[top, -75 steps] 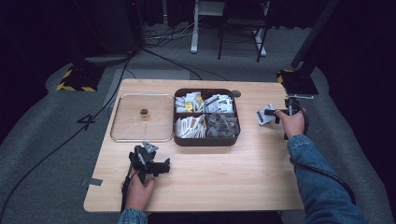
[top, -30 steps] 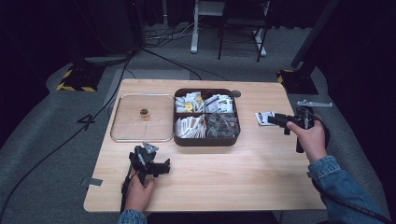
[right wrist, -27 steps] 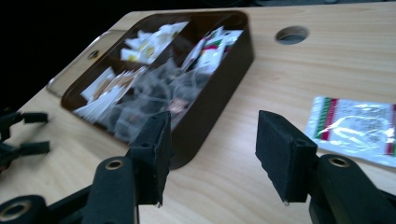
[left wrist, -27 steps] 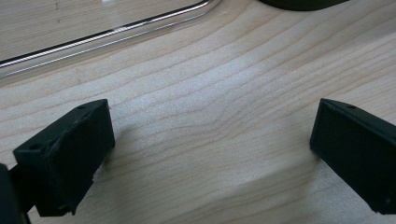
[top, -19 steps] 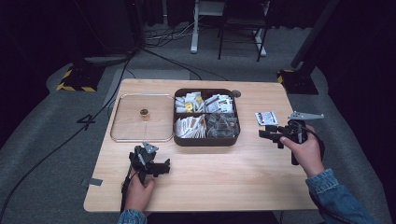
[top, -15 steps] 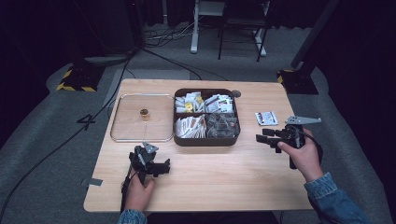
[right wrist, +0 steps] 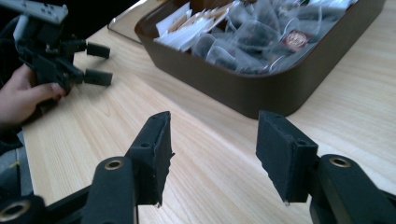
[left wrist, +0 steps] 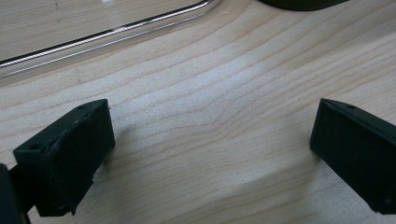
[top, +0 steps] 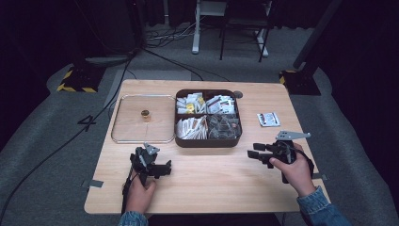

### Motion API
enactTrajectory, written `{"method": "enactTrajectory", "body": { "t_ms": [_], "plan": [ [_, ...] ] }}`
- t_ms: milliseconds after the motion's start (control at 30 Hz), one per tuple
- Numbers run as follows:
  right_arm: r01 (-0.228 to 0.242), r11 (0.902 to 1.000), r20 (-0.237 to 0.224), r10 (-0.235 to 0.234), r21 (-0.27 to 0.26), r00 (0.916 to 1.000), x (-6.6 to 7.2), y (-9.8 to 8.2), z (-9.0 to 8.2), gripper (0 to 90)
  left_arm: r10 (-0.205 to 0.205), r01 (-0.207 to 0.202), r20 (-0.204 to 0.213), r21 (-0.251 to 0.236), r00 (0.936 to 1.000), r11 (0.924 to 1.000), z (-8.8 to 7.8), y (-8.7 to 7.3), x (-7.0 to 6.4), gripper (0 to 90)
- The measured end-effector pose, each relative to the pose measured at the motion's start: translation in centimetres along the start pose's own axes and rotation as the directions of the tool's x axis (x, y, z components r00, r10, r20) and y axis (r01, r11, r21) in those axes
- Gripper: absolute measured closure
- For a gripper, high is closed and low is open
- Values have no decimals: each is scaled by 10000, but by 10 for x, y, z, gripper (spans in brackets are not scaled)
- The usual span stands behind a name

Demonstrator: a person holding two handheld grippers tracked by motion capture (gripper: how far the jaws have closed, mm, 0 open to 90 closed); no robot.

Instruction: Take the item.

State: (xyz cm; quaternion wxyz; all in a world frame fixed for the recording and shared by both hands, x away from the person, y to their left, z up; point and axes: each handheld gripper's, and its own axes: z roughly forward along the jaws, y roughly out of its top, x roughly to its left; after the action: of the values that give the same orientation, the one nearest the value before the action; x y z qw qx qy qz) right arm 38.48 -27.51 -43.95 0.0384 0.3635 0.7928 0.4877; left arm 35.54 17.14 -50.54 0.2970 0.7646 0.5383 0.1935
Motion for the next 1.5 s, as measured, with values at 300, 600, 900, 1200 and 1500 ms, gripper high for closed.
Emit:
{"method": "enactTrajectory", "body": {
  "t_ms": [300, 600, 900, 1200, 1500],
  "plan": [
    [407, 9964, 331, -433, 745, 9985, 1, -14, 17, 453, 0, 0, 1, 0, 10000, 10000, 0, 0, 0, 2],
    [680, 9916, 532, -742, 1100, 9958, -4, -30, 34, 447, 1, -1, 1, 1, 10000, 10000, 0, 0, 0, 2],
    [1260, 9830, 681, -1359, 1339, 9884, -1, -40, 45, 407, 0, 0, 1, 2, 10000, 10000, 0, 0, 0, 2],
    [1990, 9683, 919, -2142, 1510, 9725, 3, -46, 53, 297, 0, 0, 0, 0, 10000, 10000, 0, 0, 0, 2],
    [2609, 9423, 1035, -2868, 2100, 9524, 5, -46, 59, 66, -28, 28, 17, -23, 10000, 10000, 1, 0, 0, 2]
  ]
}}
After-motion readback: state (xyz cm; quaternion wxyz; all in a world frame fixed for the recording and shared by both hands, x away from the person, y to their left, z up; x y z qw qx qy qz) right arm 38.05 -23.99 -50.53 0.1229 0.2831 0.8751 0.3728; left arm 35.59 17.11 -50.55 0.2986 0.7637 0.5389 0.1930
